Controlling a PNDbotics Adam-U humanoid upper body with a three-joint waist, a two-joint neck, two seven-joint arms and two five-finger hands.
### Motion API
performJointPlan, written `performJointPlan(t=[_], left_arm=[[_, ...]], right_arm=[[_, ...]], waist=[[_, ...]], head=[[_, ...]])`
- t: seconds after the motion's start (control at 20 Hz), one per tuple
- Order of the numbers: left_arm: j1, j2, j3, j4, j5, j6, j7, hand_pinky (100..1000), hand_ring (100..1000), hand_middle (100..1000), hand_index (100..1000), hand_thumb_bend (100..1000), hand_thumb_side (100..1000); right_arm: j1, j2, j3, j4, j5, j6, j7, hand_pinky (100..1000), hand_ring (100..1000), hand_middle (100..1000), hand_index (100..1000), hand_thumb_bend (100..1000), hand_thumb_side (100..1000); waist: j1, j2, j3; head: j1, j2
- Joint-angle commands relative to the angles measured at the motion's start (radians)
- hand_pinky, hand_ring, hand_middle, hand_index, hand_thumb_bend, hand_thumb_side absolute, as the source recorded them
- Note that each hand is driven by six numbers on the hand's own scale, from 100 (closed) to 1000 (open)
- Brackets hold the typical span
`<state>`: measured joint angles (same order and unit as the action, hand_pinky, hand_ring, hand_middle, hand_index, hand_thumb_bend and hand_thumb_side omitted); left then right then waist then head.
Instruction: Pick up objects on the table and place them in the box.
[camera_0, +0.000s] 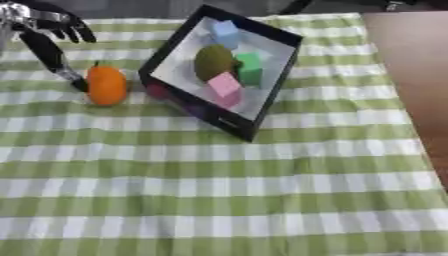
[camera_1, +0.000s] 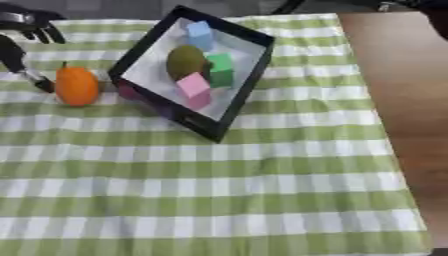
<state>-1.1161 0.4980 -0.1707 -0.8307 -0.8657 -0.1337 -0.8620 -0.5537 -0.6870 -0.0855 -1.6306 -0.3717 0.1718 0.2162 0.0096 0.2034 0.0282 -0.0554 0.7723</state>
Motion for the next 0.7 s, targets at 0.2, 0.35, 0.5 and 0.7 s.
performJointPlan(t=[0.2, 0.35, 0.5, 0.7], left_arm=[[-0.018, -0.024, 0.000, 0.027, -0.095, -0.012, 0.112, 891, 875, 794, 866, 866, 240], [-0.013, -0.045, 0.005, 0.048, -0.118, -0.007, 0.175, 879, 866, 790, 864, 854, 234], [-0.009, -0.059, 0.006, 0.068, -0.144, -0.004, 0.217, 865, 856, 779, 853, 830, 206], [-0.003, -0.072, 0.006, 0.085, -0.191, 0.000, 0.254, 845, 846, 764, 813, 736, 129]], right_arm=[[-0.020, -0.024, -0.009, -0.005, -0.001, -0.001, 0.005, 948, 763, 674, 763, 450, 255], [-0.024, -0.021, -0.008, -0.004, 0.000, 0.001, 0.007, 948, 763, 674, 763, 452, 256], [-0.028, -0.018, -0.007, -0.003, 0.002, 0.002, 0.009, 949, 763, 674, 763, 454, 256], [-0.029, -0.015, -0.008, -0.001, 0.004, 0.004, 0.010, 949, 763, 675, 764, 455, 257]], waist=[[-0.003, -0.027, -0.010], [-0.004, -0.020, -0.015], [-0.004, -0.015, -0.016], [-0.004, -0.010, -0.018]], head=[[0.013, -0.002], [0.018, -0.002], [0.021, -0.002], [0.024, -0.002]])
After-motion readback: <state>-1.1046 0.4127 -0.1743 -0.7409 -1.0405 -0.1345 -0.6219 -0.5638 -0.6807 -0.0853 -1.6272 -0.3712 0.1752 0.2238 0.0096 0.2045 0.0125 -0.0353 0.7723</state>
